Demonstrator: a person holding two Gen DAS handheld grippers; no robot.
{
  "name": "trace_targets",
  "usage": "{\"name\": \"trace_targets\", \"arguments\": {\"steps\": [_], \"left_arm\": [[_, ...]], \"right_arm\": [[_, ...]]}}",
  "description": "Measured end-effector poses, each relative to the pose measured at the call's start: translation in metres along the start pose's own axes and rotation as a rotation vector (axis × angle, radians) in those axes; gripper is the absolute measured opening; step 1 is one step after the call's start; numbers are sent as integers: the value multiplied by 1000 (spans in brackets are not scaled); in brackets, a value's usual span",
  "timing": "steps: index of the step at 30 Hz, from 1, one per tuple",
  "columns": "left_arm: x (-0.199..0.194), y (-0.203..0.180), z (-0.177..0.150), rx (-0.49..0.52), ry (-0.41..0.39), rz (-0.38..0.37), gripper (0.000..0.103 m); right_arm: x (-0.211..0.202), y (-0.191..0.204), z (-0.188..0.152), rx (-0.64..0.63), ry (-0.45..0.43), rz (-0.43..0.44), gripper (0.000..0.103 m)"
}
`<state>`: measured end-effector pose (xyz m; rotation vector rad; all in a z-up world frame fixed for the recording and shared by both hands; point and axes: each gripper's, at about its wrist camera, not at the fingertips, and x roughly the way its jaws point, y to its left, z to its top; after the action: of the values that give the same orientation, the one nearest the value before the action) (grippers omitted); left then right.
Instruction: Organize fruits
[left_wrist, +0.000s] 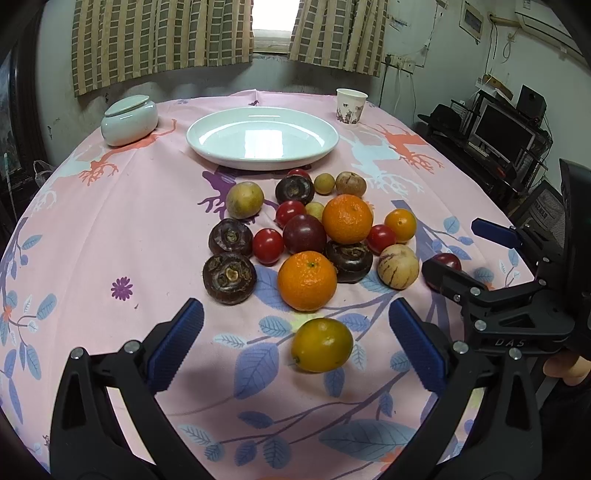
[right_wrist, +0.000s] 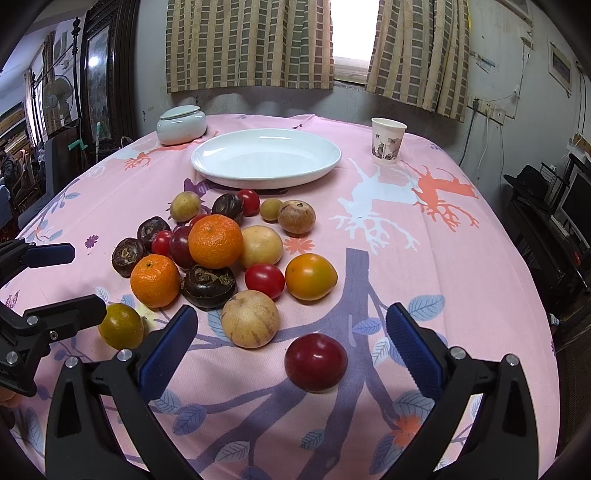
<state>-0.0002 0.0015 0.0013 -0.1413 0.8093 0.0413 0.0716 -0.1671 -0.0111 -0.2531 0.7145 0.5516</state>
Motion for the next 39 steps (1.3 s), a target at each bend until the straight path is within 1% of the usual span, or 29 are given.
{"name": "trace_targets", "arguments": {"steps": [39], "left_arm": [[2, -1, -3, 6, 5, -5, 101]], "right_arm": [[2, -1, 0, -2, 5, -1, 102]]}}
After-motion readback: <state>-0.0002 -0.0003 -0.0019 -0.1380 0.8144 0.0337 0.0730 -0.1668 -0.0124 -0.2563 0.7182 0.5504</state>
